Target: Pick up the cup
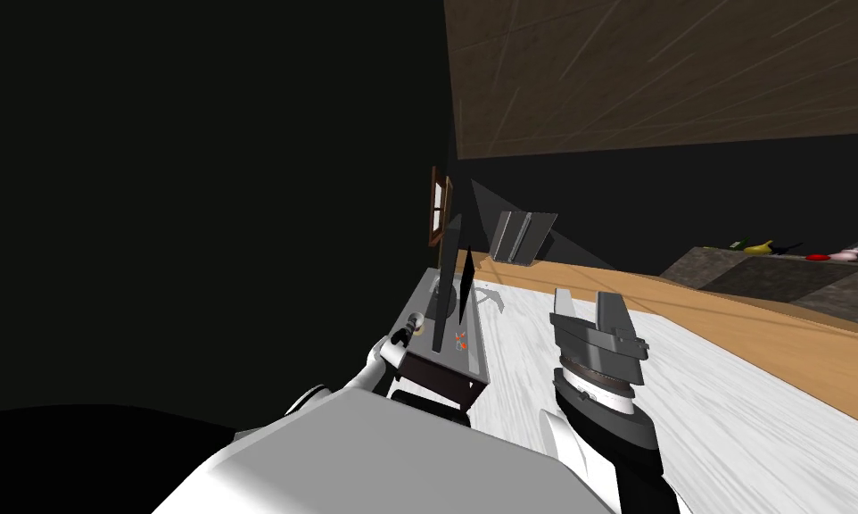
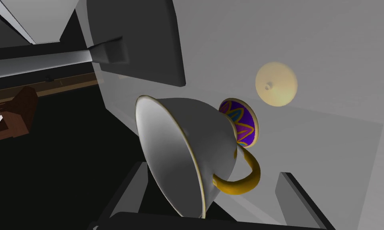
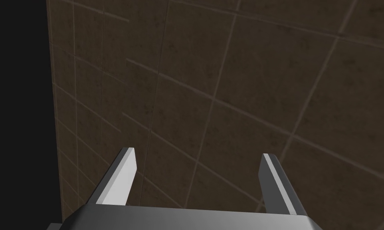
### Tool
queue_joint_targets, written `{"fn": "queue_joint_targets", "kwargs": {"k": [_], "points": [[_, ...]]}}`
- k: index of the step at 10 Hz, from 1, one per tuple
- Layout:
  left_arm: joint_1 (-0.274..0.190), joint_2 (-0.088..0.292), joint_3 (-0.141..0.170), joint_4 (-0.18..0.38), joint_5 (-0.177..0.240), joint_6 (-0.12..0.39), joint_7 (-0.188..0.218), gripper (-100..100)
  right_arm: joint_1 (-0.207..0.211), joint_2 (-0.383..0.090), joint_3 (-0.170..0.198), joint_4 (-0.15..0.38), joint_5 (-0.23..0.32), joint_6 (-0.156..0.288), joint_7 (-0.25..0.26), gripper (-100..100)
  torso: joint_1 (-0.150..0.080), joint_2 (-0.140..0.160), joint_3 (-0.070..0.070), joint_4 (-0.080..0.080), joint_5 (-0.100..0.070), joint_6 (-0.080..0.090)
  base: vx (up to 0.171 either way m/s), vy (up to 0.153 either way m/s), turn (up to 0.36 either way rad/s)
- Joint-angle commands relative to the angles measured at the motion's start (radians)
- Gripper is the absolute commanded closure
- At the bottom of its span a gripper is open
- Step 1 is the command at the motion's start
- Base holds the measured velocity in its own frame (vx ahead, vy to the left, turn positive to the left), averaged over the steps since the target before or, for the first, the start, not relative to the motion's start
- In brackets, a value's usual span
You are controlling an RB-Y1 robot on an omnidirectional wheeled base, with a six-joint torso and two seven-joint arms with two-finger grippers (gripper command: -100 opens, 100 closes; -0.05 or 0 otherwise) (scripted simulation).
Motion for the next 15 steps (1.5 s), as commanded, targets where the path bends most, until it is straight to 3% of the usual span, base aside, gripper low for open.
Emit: {"fn": "queue_joint_targets", "kwargs": {"k": [1, 2, 5, 7, 8, 9, 11, 13, 15], "points": [[-0.015, 0.011, -0.003, 0.045, 0.004, -0.016, 0.014, -100, 0.000, 0.000, 0.000, 0.000, 0.000, 0.000, 0.000, 0, 0.000, 0.000, 0.000, 0.000, 0.000, 0.000, -0.016, -0.015, -0.023], [-0.050, 0.022, -0.001, 0.079, 0.001, -0.044, 0.036, -100, 0.000, 0.000, 0.000, 0.000, 0.000, 0.000, 0.000, 0, 0.000, 0.000, 0.000, 0.000, 0.000, 0.000, -0.020, -0.020, -0.038], [-0.085, 0.033, 0.002, 0.167, -0.003, -0.072, 0.058, -100, 0.000, 0.000, 0.000, 0.000, 0.000, 0.000, 0.000, 0, 0.000, 0.000, 0.000, 0.000, 0.000, 0.000, -0.018, -0.017, -0.035], [-0.155, 0.055, 0.008, 0.266, -0.009, -0.128, 0.102, -100, 0.000, 0.000, 0.000, 0.000, 0.000, 0.000, 0.000, 0, 0.000, 0.000, 0.000, 0.000, 0.000, 0.000, -0.023, -0.026, -0.065], [-0.155, 0.055, 0.008, 0.285, -0.009, -0.128, 0.102, -100, 0.000, 0.000, 0.000, 0.000, 0.000, 0.000, 0.000, 0, 0.000, 0.000, 0.000, 0.000, 0.000, 0.000, -0.019, -0.021, -0.025], [-0.191, 0.066, 0.010, 0.321, -0.012, -0.156, 0.124, -100, 0.000, 0.000, 0.000, 0.000, 0.000, 0.000, 0.000, 0, 0.000, 0.000, 0.000, 0.000, 0.000, 0.000, -0.022, -0.022, -0.047], [-0.191, 0.066, 0.010, 0.351, -0.012, -0.156, 0.124, -100, 0.000, 0.000, 0.000, 0.000, 0.000, 0.000, 0.000, 0, 0.001, 0.000, 0.000, 0.000, 0.000, 0.000, -0.013, -0.008, -0.008], [-0.261, 0.088, 0.016, 0.448, -0.019, -0.212, 0.168, -100, 0.000, 0.000, 0.000, 0.000, 0.000, 0.000, 0.000, 0, 0.001, 0.000, 0.000, 0.000, 0.000, 0.000, -0.021, -0.018, -0.068], [-0.261, 0.088, 0.016, 0.473, -0.019, -0.212, 0.168, -100, 0.000, 0.000, 0.000, 0.000, 0.000, 0.000, 0.000, 0, 0.000, 0.000, 0.000, 0.000, 0.000, 0.000, -0.018, -0.019, -0.008]]}}
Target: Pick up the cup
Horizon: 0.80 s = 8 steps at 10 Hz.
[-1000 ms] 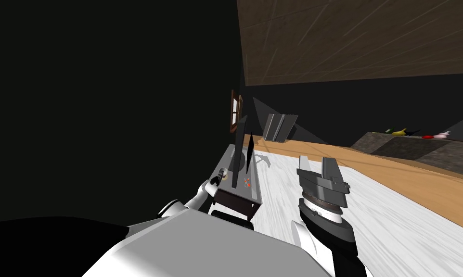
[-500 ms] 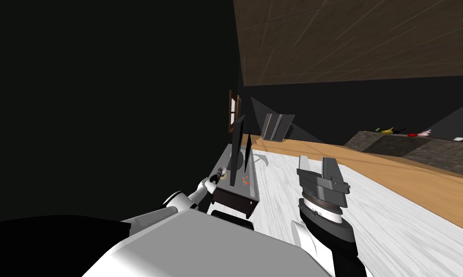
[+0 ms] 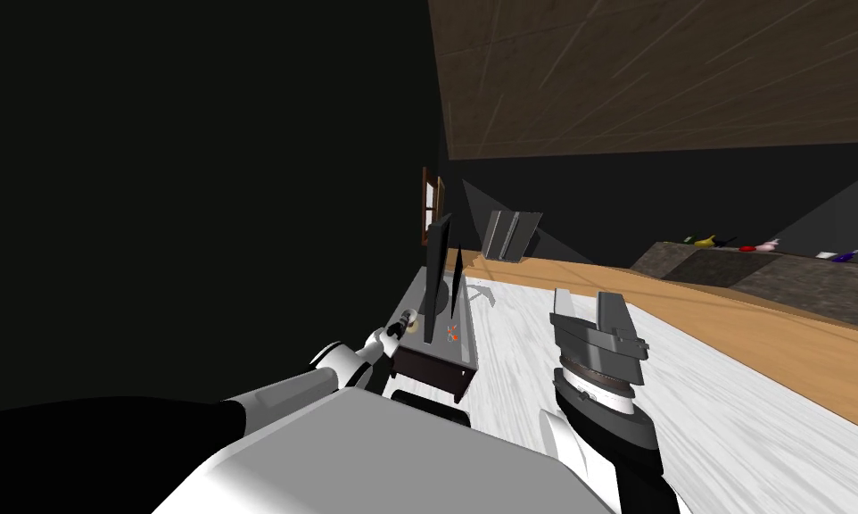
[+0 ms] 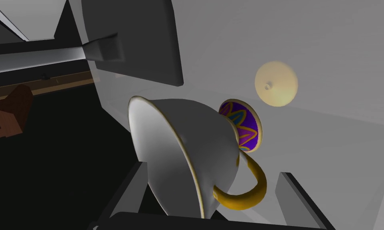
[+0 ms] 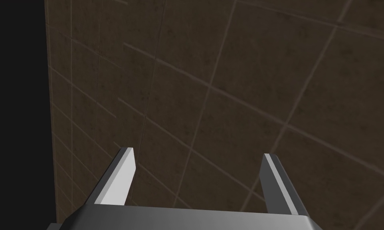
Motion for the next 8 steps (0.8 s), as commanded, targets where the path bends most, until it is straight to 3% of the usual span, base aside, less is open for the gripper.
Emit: {"fn": "queue_joint_targets", "kwargs": {"k": [1, 3, 4, 8], "points": [[0.025, 0.006, -0.021, -0.048, 0.004, 0.027, 0.011, -100, 0.000, 0.000, 0.000, 0.000, 0.000, 0.000, 0.000, 0, 0.000, 0.000, 0.000, 0.000, 0.000, 0.000, 0.000, 0.000, 0.000], [0.020, 0.004, -0.016, -0.036, 0.003, 0.020, 0.008, -100, 0.000, 0.000, 0.000, 0.000, 0.000, 0.000, 0.000, 0, 0.001, -0.001, 0.000, 0.000, 0.000, 0.000, 0.000, 0.000, 0.000], [0.020, 0.005, -0.016, -0.038, 0.003, 0.022, 0.009, 100, 0.000, 0.000, 0.000, 0.000, 0.000, 0.000, 0.000, 0, 0.001, -0.001, -0.001, 0.000, 0.000, 0.000, 0.000, 0.000, 0.000], [0.021, 0.004, -0.016, -0.037, 0.004, 0.022, 0.009, 100, 0.000, 0.000, 0.000, 0.000, 0.000, 0.000, 0.000, 0, 0.000, 0.000, 0.000, 0.000, 0.000, 0.000, 0.000, 0.000, 0.000]]}}
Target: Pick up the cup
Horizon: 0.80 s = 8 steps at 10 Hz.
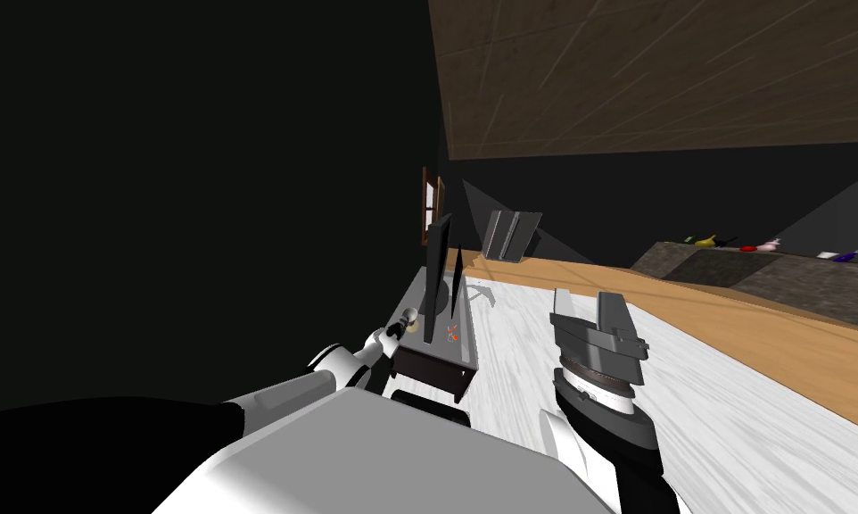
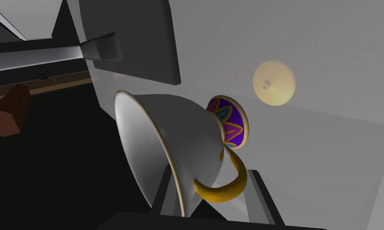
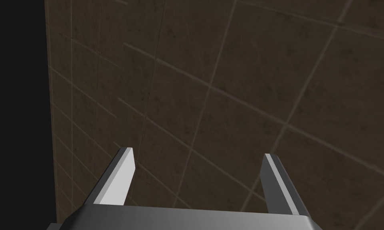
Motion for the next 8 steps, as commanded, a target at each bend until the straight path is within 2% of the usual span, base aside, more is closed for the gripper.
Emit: {"fn": "queue_joint_targets", "kwargs": {"k": [1, 2, 5, 6, 8], "points": [[0.000, 0.000, 0.000, 0.000, 0.000, 0.000, 0.000, 0, 0.000, 0.000, 0.000, 0.000, 0.000, 0.000, 0.000, 0, 0.000, 0.000, 0.000, 0.000, 0.000, 0.000, 0.000, 0.000, 0.000], [0.039, -0.010, -0.007, -0.050, 0.004, 0.033, -0.020, 100, 0.000, 0.000, 0.000, 0.000, 0.000, 0.000, 0.000, 0, 0.000, 0.000, 0.000, 0.000, 0.000, 0.000, 0.016, 0.014, 0.045], [0.039, -0.010, -0.007, -0.072, 0.004, 0.033, -0.020, 100, 0.000, 0.000, 0.000, 0.000, 0.000, 0.000, 0.000, 0, 0.000, 0.000, 0.000, 0.001, 0.000, 0.000, 0.007, 0.009, 0.012], [0.075, -0.021, -0.010, -0.105, 0.007, 0.061, -0.042, 100, 0.000, 0.000, 0.000, 0.000, 0.000, 0.000, 0.000, 0, 0.000, 0.000, 0.001, 0.001, 0.000, 0.000, 0.018, 0.012, 0.046], [0.075, -0.021, -0.010, -0.133, 0.007, 0.061, -0.042, 100, 0.000, 0.000, 0.000, 0.000, 0.000, 0.000, 0.000, 0, 0.001, 0.000, 0.000, -0.001, 0.000, 0.000, 0.011, 0.011, 0.017]]}}
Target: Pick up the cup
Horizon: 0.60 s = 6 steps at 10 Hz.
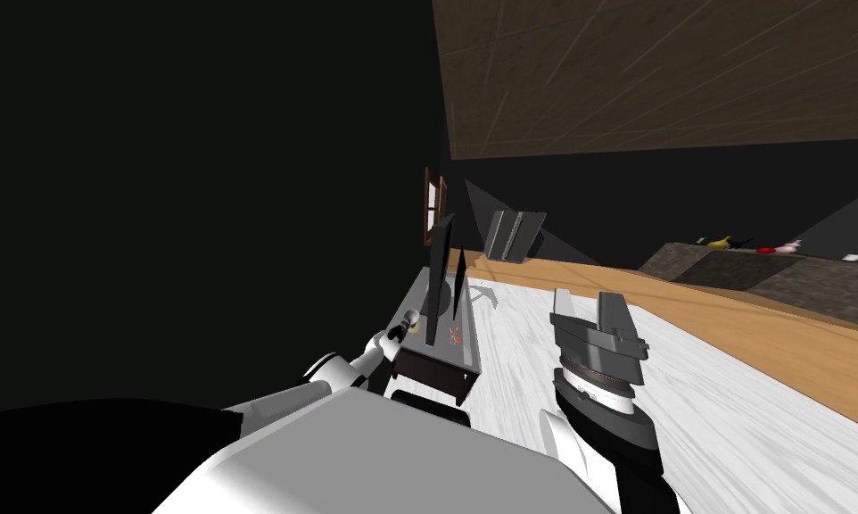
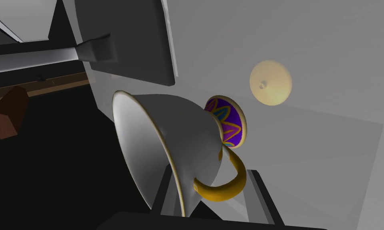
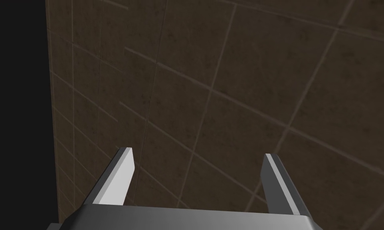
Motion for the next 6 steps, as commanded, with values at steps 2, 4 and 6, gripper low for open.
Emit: {"fn": "queue_joint_targets", "kwargs": {"k": [2, 4, 6], "points": [[0.043, -0.011, -0.008, -0.079, 0.004, 0.039, -0.020, 100, 0.000, 0.000, 0.000, 0.000, 0.000, 0.000, 0.000, 0, 0.000, 0.000, -0.001, -0.002, 0.000, -0.001, 0.017, 0.014, 0.037], [0.078, -0.022, -0.011, -0.114, 0.008, 0.067, -0.042, 100, 0.000, 0.000, 0.000, 0.000, 0.000, 0.000, 0.000, 0, 0.000, 0.000, -0.001, -0.001, 0.000, 0.000, 0.010, 0.010, 0.021], [0.113, -0.033, -0.013, -0.208, 0.011, 0.095, -0.064, 100, 0.000, 0.000, 0.000, 0.000, 0.000, 0.000, 0.000, 0, 0.002, 0.000, -0.002, -0.003, 0.001, -0.001, 0.026, 0.026, 0.060]]}}
